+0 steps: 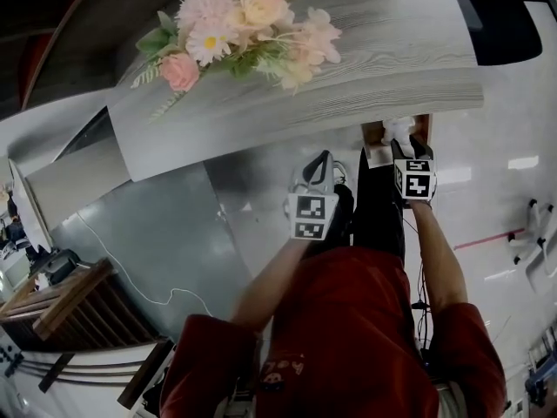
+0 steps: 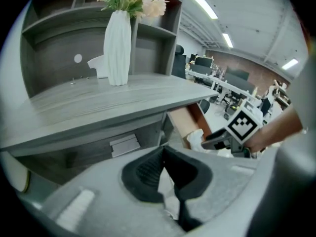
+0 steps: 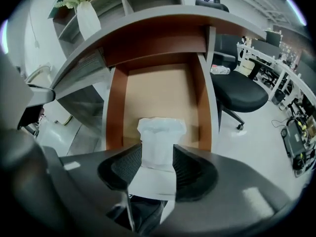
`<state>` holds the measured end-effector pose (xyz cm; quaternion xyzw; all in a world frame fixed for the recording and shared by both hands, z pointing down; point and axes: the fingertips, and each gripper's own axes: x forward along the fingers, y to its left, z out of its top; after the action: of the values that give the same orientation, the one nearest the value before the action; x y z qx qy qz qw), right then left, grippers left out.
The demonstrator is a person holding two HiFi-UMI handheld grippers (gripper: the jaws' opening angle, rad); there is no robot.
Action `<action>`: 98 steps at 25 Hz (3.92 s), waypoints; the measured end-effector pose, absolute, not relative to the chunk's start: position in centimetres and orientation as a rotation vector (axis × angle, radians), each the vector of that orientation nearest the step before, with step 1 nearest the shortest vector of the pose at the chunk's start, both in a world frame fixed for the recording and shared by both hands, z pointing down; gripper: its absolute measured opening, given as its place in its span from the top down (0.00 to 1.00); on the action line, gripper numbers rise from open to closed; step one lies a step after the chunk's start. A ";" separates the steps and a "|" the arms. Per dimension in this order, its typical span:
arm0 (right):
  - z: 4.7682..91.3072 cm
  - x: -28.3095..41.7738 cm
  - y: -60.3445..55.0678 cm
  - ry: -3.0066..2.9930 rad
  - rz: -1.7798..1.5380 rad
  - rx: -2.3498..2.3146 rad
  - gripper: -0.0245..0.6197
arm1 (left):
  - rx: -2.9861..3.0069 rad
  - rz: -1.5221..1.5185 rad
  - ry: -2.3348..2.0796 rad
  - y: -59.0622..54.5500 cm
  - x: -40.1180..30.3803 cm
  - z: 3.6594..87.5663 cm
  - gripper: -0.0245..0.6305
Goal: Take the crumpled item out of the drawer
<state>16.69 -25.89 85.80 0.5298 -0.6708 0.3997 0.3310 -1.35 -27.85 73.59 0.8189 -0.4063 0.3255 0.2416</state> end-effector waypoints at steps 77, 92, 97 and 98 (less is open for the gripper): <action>63.8 11.1 -19.3 -1.940 0.735 1.527 0.93 | 2.422 0.690 -1.198 -22.3 -6.2 61.0 0.97; 52.9 12.2 -19.3 -2.018 0.586 1.736 0.93 | 2.546 0.588 -1.244 -23.4 -7.6 53.1 0.97; 49.1 13.4 -19.0 -2.046 0.534 1.816 0.93 | 2.559 0.531 -1.281 -23.9 -7.7 50.8 0.97; 48.3 13.6 -19.0 -2.051 0.521 1.837 0.93 | 2.565 0.502 -1.288 -24.0 -7.5 50.0 0.97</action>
<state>13.61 -18.97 48.32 0.6462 -0.7214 0.1834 0.1685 -7.54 -23.97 50.05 0.8746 -0.4391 0.1711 0.1137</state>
